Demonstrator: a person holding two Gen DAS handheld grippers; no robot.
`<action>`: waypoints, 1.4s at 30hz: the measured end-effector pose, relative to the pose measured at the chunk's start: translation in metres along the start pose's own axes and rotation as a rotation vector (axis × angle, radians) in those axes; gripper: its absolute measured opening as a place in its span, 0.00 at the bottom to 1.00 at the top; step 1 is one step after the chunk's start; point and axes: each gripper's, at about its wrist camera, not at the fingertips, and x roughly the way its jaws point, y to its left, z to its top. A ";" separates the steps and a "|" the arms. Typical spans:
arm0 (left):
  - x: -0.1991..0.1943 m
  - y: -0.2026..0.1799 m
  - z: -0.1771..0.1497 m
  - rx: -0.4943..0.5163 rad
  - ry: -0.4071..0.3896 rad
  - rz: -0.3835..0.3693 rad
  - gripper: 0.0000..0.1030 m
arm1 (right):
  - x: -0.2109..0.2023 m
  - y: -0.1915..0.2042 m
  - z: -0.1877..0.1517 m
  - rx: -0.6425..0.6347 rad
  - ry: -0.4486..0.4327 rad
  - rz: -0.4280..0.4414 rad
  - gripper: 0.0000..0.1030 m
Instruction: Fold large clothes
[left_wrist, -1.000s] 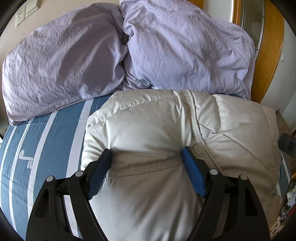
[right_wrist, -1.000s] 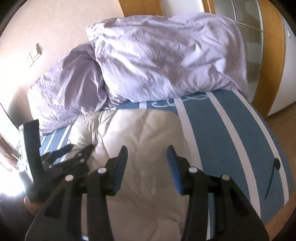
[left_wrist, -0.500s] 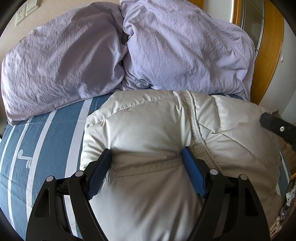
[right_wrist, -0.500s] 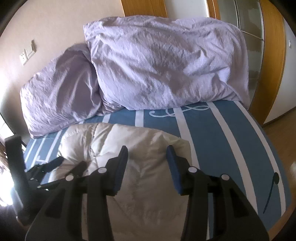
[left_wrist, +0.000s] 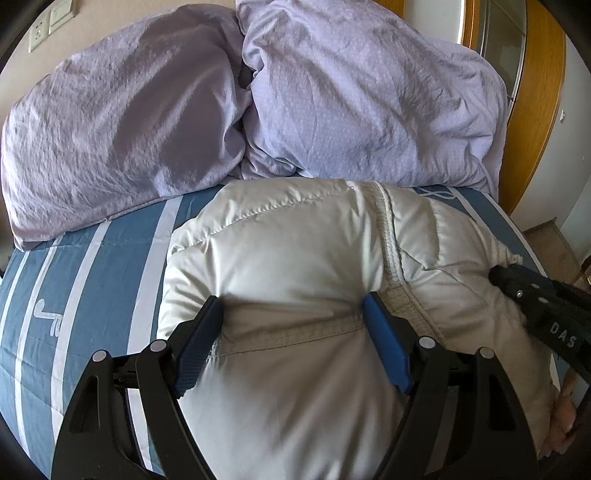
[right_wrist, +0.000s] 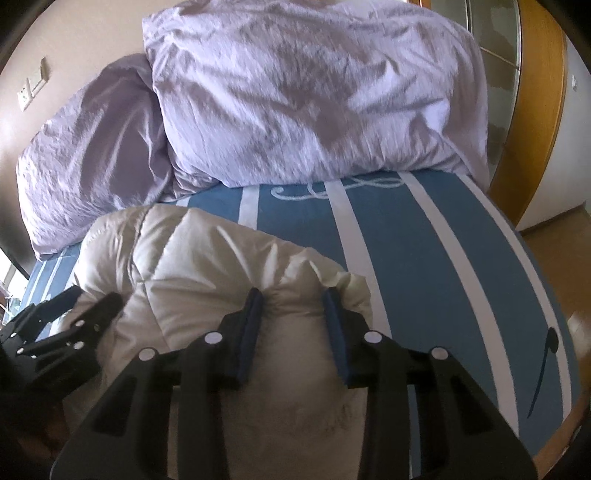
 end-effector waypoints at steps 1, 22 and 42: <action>0.000 0.000 0.000 0.001 0.000 0.001 0.75 | 0.002 -0.001 -0.001 0.006 0.005 0.001 0.33; 0.004 -0.006 0.000 0.027 -0.024 0.021 0.79 | 0.026 -0.007 -0.015 0.037 0.009 0.001 0.34; 0.004 -0.006 -0.005 0.041 -0.071 0.035 0.81 | 0.027 -0.006 -0.021 0.026 -0.048 -0.008 0.34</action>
